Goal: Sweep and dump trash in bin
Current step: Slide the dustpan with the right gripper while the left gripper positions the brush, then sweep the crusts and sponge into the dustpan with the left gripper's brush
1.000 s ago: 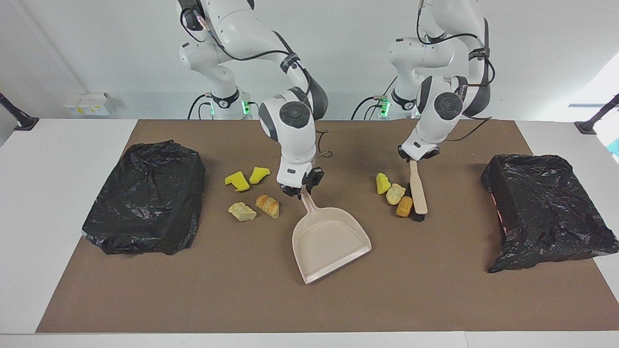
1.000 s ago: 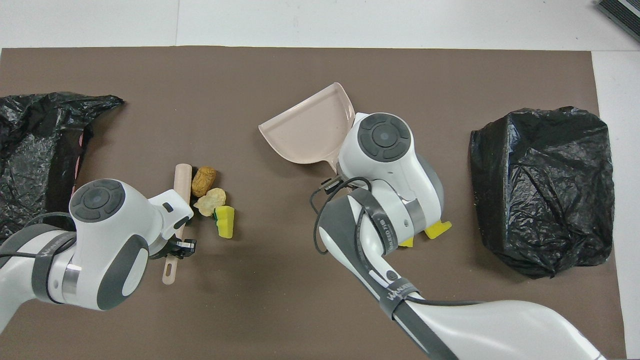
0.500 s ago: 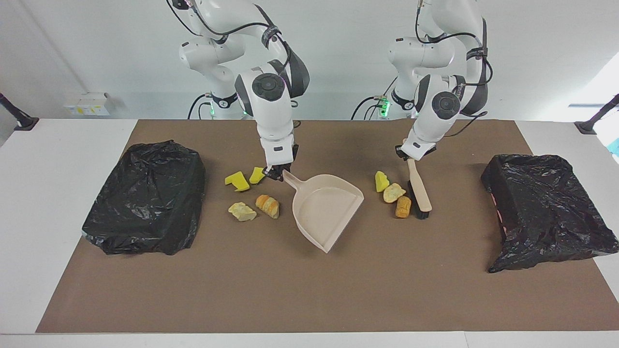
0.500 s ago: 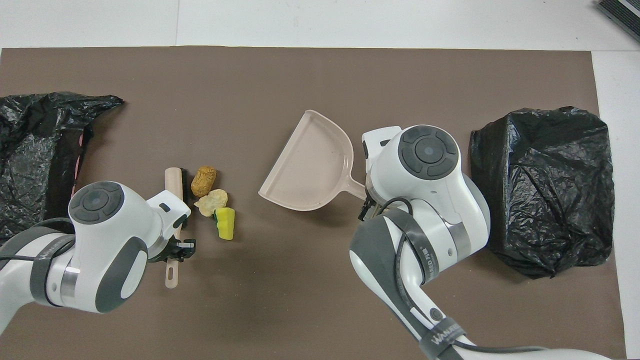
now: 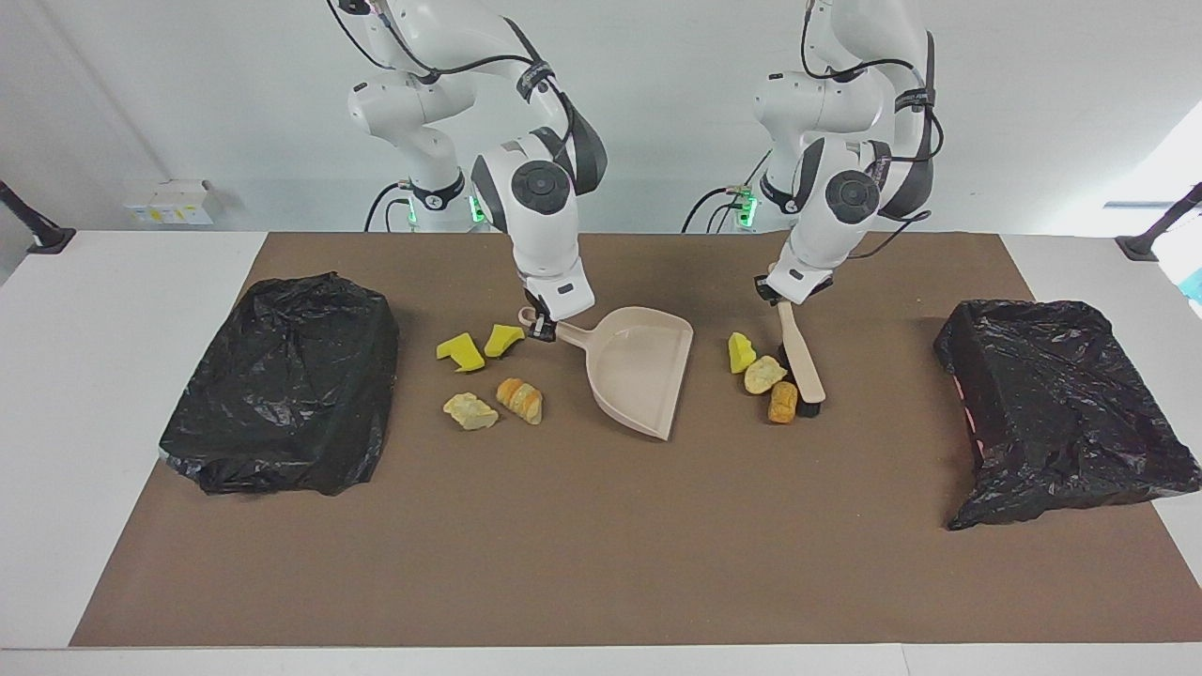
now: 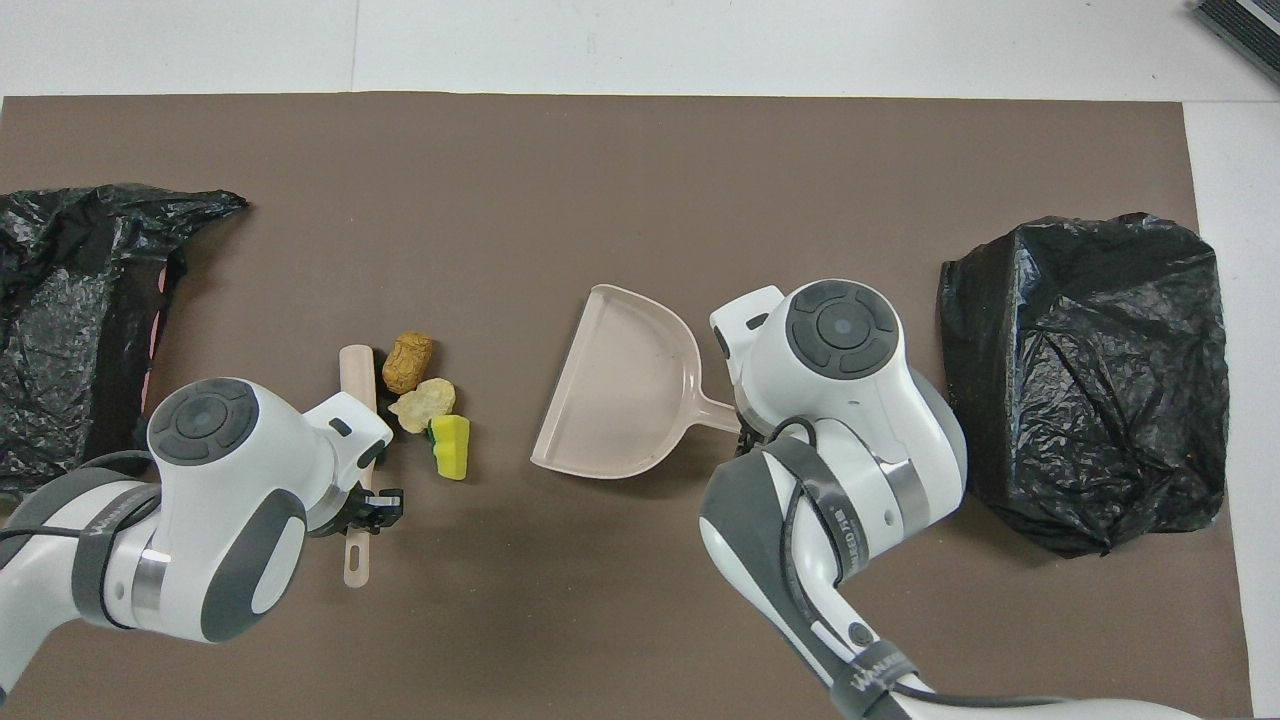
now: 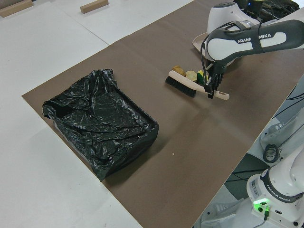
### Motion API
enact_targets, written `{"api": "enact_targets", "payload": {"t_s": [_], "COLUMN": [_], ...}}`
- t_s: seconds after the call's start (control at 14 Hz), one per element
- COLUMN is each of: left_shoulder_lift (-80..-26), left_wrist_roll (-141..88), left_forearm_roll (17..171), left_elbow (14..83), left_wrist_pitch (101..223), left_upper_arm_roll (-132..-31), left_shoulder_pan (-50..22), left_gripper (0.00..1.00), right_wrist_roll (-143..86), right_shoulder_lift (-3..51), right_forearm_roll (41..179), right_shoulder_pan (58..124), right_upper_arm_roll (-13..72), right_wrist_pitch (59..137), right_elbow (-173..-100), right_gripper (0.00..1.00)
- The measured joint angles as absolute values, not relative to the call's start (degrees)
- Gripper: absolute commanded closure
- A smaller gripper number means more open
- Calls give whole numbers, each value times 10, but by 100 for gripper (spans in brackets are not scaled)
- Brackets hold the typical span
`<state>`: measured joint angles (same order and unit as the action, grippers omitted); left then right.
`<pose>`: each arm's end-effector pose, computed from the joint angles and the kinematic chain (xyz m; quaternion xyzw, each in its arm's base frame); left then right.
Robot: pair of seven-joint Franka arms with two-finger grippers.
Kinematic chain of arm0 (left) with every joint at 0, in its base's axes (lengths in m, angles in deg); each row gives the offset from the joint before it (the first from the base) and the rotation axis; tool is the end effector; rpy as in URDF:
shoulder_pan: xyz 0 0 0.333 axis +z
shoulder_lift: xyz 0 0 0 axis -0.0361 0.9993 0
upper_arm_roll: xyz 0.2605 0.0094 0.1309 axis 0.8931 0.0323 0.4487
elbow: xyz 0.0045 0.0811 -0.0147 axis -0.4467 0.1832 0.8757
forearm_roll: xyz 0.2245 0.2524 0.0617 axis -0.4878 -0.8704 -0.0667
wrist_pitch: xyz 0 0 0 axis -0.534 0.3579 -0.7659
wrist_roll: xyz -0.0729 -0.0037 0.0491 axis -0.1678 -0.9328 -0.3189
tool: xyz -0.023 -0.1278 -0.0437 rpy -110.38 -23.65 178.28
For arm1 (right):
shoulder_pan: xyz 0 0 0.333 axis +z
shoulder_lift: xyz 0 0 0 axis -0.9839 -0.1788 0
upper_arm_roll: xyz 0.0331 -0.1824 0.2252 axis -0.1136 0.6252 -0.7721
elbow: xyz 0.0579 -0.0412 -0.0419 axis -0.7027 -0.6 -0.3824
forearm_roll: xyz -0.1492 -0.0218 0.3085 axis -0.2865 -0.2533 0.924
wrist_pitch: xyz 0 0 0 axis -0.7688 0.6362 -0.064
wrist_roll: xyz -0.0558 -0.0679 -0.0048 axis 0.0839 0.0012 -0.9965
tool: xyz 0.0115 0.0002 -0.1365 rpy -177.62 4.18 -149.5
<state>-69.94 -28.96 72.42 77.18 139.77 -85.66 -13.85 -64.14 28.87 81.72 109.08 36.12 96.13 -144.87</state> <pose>0.3802 -0.1361 0.3205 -0.9911 -0.0114 0.1310 0.0208 0.4562 0.2698 0.3479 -0.8009 -0.5951 0.0610 0.0262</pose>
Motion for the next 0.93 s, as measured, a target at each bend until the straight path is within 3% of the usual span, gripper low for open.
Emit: {"api": "enact_targets", "payload": {"t_s": [0.43,0.93], "left_shoulder_lift": [-700,-698], "left_wrist_roll": [-294,-312], "left_forearm_roll": [765,848], "left_elbow": [773,768], "left_wrist_pitch": [1413,1461], "left_upper_arm_roll": [-858,-860], "left_shoulder_pan": [-175,-318], "left_gripper": [100,100], "right_wrist_roll": [-615,-599], "right_shoulder_lift": [276,272], "right_forearm_roll": [817,817], "right_shoulder_pan": [1123,1130], "right_upper_arm_roll": [361,361], "right_wrist_pitch": [990,993], "right_elbow": [-1460,-1460], "right_gripper": [100,100]}}
